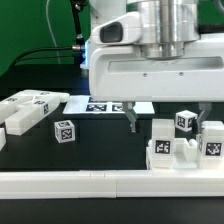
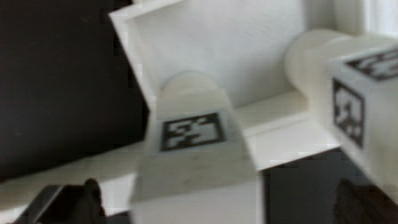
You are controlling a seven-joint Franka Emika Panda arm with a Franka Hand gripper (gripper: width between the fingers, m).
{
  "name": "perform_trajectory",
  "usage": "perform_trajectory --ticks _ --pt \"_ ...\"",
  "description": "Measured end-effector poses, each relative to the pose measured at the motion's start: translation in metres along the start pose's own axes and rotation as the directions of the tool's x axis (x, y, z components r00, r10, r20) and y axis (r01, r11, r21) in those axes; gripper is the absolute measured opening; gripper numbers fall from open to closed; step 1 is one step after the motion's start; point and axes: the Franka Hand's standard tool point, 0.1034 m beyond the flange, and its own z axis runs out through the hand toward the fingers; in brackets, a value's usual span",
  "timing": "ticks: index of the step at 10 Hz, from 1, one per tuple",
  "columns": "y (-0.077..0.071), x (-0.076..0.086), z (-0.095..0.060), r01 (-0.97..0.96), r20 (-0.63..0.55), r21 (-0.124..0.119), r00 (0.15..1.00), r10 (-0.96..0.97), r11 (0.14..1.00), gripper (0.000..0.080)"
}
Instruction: Assemble chair
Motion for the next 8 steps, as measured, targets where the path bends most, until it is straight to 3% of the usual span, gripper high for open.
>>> perform_trajectory --ticks 1,2,3,4,5,6,8 --pt "0.0025 0.0005 0.0001 -0.025 0.001 -0.001 1.000 0.025 1.000 0.0649" --pt "0.0026 0.0004 0.0003 -0.044 0.002 -0.001 0.999 0.044 0.999 0.0553" --pt "0.0026 0.0004 0.0004 -0.056 0.002 -0.001 0.998 0.056 0.998 0.0553" --pt "0.0029 0.0005 0.0005 -0.137 0.002 -0.001 0.991 0.137 0.991 0.0370" --pt "0.0066 0.0015 0.0002 -0.219 0.002 -0.005 0.976 0.219 0.976 0.0290" --pt "0.0090 0.0017 -0.0007 -0.329 0.014 -0.013 0.944 0.330 0.944 0.0290" --pt "0.0102 0.0008 -0.0017 -0.621 0.018 -0.032 0.783 0.622 0.783 0.0289"
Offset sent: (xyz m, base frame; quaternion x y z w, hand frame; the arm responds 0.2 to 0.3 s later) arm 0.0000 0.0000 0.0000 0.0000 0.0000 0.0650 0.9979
